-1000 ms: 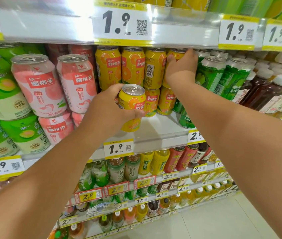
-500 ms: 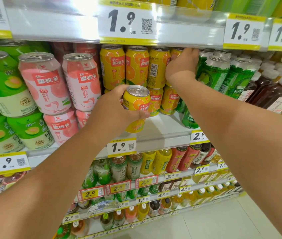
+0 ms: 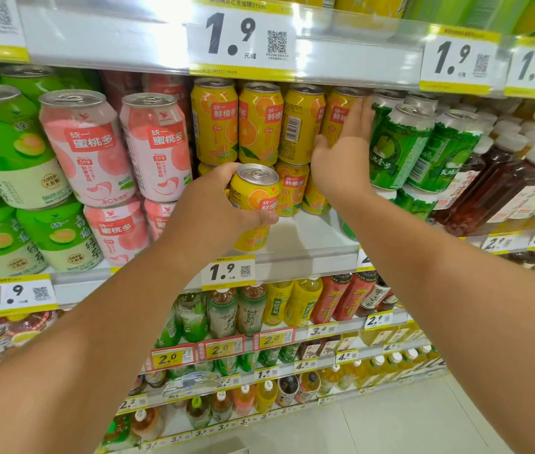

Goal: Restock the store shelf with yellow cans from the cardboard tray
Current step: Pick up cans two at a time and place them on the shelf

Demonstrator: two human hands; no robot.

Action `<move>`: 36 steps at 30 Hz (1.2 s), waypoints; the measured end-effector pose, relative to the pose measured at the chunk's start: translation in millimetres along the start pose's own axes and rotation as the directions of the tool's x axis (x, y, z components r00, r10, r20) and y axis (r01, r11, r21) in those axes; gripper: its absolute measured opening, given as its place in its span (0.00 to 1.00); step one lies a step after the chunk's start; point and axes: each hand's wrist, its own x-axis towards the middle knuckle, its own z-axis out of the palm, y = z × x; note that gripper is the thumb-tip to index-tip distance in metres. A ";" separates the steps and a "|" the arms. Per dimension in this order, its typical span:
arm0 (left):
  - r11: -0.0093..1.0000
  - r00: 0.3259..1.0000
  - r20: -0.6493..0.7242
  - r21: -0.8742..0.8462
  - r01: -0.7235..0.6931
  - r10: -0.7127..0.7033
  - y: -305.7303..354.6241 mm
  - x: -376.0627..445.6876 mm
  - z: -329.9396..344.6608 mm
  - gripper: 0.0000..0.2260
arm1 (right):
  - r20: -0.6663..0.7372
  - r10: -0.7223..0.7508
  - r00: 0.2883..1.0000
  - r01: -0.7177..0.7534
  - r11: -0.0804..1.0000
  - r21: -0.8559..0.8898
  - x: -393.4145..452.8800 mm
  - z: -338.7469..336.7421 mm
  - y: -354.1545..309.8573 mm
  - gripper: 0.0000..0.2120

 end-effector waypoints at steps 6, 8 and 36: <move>1.000 0.999 -0.036 0.005 0.017 -0.017 -0.8 1.3 4.8 0.32 | 0.121 0.041 0.992 -0.050 0.996 0.073 -27.4 -9.3 10.0 0.40; 1.000 0.999 -0.036 -0.009 0.021 -0.021 -1.2 0.7 5.8 0.32 | 0.174 0.028 0.984 -0.045 0.994 0.095 -38.7 -10.2 16.2 0.40; 0.974 0.970 -0.133 -0.127 0.188 -0.205 14.5 -28.7 19.9 0.31 | 0.639 -0.214 0.739 -0.156 0.868 0.471 -82.6 -0.2 17.7 0.29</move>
